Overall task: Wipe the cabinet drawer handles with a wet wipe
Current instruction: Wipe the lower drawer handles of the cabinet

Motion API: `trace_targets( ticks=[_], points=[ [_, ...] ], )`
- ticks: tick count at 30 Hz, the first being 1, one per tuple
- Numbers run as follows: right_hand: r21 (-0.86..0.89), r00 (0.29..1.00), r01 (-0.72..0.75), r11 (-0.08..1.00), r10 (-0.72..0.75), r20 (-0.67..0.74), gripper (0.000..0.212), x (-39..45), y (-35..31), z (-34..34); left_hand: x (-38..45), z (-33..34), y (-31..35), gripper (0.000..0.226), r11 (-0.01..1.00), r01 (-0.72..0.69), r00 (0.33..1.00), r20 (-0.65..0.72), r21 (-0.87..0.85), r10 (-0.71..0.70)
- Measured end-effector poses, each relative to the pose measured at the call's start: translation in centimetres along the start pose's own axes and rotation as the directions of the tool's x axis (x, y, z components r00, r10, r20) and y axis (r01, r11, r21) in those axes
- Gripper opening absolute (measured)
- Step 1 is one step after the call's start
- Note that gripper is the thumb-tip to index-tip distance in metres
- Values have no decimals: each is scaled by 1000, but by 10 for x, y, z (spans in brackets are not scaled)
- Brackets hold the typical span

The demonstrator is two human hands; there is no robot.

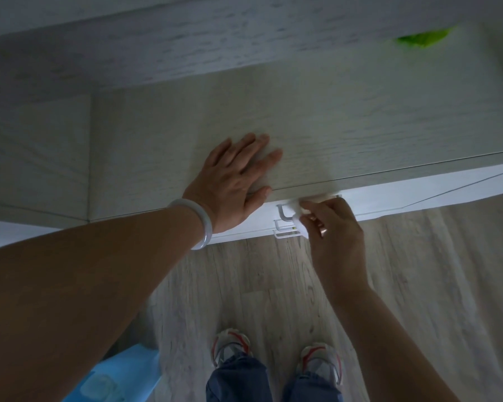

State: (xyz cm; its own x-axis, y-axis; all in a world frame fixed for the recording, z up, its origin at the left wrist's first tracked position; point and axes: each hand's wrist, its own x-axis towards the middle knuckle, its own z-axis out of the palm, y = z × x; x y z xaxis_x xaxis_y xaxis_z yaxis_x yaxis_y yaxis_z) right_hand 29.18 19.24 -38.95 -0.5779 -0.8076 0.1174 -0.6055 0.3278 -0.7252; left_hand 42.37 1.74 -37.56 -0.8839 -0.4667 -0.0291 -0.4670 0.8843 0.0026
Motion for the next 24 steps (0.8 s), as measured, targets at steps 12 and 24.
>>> trace_targets(
  ticks=[12, 24],
  points=[
    [-96, 991, 131, 987, -130, 14, 5, -1, 0, 2, 0, 0, 0, 61, 1000, 1, 1000, -9, -8, -1],
    [-124, 990, 144, 982, -144, 13, 15, -2, 3, 3, 0, 2, -1, 61, 1000, -1, 1000, -14, -6, 1]
  ],
)
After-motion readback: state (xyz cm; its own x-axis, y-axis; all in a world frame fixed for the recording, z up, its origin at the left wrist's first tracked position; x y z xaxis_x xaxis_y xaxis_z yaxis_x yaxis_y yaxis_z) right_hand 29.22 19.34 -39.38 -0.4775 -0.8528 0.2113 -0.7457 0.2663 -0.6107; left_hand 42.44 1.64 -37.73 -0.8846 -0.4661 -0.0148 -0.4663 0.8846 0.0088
